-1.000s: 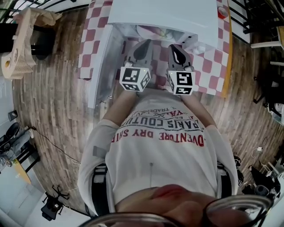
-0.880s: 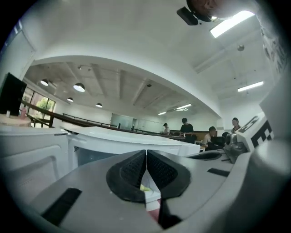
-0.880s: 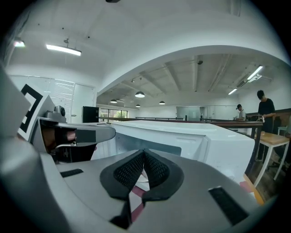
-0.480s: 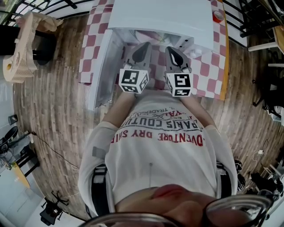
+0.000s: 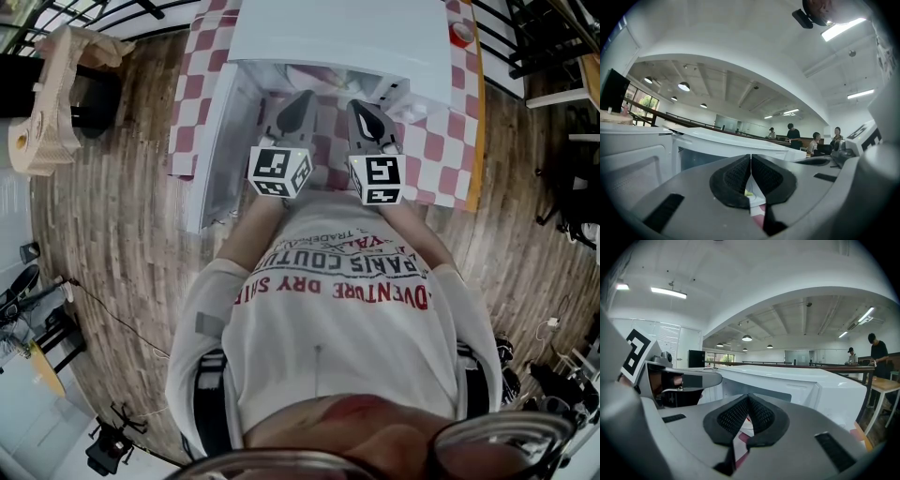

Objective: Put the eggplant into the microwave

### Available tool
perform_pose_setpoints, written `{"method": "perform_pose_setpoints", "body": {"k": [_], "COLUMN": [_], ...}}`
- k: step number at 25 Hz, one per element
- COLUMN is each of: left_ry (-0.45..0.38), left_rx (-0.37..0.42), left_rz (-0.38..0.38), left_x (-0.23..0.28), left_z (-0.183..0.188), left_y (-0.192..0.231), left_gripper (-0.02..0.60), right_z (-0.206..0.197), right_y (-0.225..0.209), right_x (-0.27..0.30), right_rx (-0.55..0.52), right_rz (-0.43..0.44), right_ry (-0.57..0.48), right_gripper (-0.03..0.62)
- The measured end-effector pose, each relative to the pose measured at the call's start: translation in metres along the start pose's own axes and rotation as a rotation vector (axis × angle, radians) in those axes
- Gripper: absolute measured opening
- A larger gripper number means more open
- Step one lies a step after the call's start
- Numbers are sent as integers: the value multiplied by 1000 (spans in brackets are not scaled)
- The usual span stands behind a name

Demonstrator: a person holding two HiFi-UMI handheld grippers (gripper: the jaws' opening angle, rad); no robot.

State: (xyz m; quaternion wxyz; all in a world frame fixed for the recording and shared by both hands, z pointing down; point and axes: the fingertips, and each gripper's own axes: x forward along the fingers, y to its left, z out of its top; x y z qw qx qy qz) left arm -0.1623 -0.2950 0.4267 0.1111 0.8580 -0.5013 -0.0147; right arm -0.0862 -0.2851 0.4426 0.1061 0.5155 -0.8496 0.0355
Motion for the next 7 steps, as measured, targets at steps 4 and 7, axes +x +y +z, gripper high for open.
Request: {"method": "perform_pose_setpoints", "body": {"k": [4, 7], "left_ry": [-12, -16], "left_rx": [-44, -64], "left_rz": [-13, -6], "left_x": [0, -1], "left_z": [1, 1], "left_y": [0, 3], "left_gripper": [28, 28], "right_z": [-1, -1], "right_y": [0, 0], "right_x": [-1, 0], "right_rx": [-4, -10], "right_rz": [-1, -2], "right_ry": [4, 5], "right_gripper": [26, 26]}}
